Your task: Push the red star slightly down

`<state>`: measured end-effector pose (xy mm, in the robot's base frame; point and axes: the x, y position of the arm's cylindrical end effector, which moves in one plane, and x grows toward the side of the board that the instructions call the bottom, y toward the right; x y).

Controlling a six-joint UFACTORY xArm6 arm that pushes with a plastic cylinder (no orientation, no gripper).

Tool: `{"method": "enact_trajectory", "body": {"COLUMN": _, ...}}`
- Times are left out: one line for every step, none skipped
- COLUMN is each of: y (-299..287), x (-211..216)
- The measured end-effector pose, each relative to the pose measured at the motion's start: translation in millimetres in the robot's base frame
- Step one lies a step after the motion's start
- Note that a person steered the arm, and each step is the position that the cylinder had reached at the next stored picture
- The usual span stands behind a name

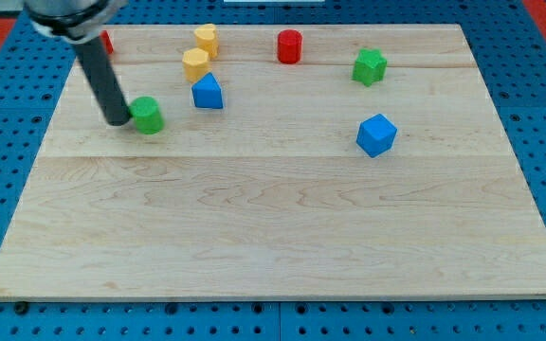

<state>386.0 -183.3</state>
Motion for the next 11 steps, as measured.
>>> {"method": "enact_trajectory", "body": {"y": 40, "x": 0}}
{"method": "enact_trajectory", "body": {"y": 38, "x": 4}}
{"method": "enact_trajectory", "body": {"y": -54, "x": -6}}
{"method": "enact_trajectory", "body": {"y": -120, "x": -48}}
{"method": "enact_trajectory", "body": {"y": -122, "x": -51}}
{"method": "enact_trajectory", "body": {"y": -112, "x": -118}}
{"method": "enact_trajectory", "body": {"y": -109, "x": -175}}
{"method": "enact_trajectory", "body": {"y": -104, "x": -195}}
{"method": "enact_trajectory", "body": {"y": -65, "x": -173}}
{"method": "enact_trajectory", "body": {"y": -12, "x": -163}}
{"method": "enact_trajectory", "body": {"y": -4, "x": -142}}
